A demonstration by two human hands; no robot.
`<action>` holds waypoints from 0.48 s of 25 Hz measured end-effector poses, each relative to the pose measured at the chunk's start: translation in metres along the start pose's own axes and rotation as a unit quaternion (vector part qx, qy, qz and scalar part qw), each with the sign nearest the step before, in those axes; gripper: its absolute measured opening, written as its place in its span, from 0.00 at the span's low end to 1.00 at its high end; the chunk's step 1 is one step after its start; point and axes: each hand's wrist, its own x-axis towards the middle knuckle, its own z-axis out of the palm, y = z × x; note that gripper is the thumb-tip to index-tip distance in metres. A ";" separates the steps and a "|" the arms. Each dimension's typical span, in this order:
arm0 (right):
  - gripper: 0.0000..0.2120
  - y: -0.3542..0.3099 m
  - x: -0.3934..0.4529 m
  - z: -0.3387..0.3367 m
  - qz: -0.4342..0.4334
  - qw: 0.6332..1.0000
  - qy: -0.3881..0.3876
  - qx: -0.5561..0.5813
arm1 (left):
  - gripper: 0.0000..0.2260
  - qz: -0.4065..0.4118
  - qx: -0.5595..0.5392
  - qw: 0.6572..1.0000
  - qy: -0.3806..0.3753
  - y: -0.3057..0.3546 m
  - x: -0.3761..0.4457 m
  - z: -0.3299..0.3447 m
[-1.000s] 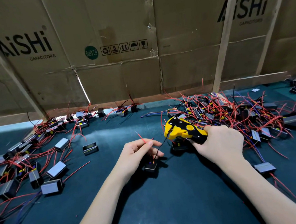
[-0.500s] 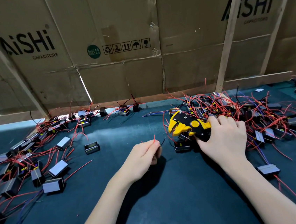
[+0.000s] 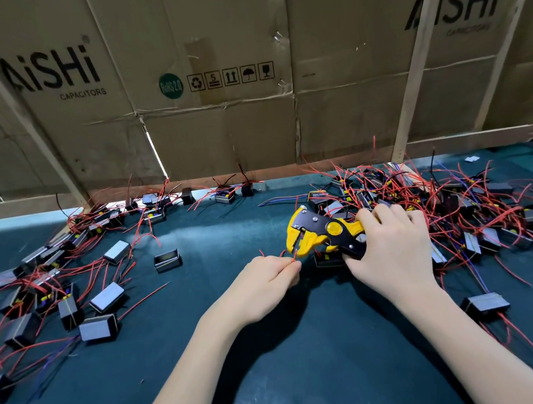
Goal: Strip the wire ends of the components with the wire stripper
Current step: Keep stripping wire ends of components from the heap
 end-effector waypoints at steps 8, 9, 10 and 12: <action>0.19 0.002 0.003 -0.001 -0.029 1.000 -0.008 0.003 | 0.20 -0.012 0.029 0.999 -0.031 0.000 0.002 -0.002; 0.19 0.002 0.002 -0.001 -0.032 0.999 -0.012 0.004 | 0.20 -0.013 0.032 0.999 -0.035 -0.001 0.001 -0.004; 0.18 0.002 0.002 -0.001 -0.036 0.999 -0.020 0.005 | 0.20 -0.013 0.035 0.999 -0.039 -0.001 0.001 -0.005; 0.18 0.004 0.003 -0.002 -0.041 0.998 -0.041 0.009 | 0.20 -0.010 0.037 0.998 -0.047 -0.002 0.000 -0.006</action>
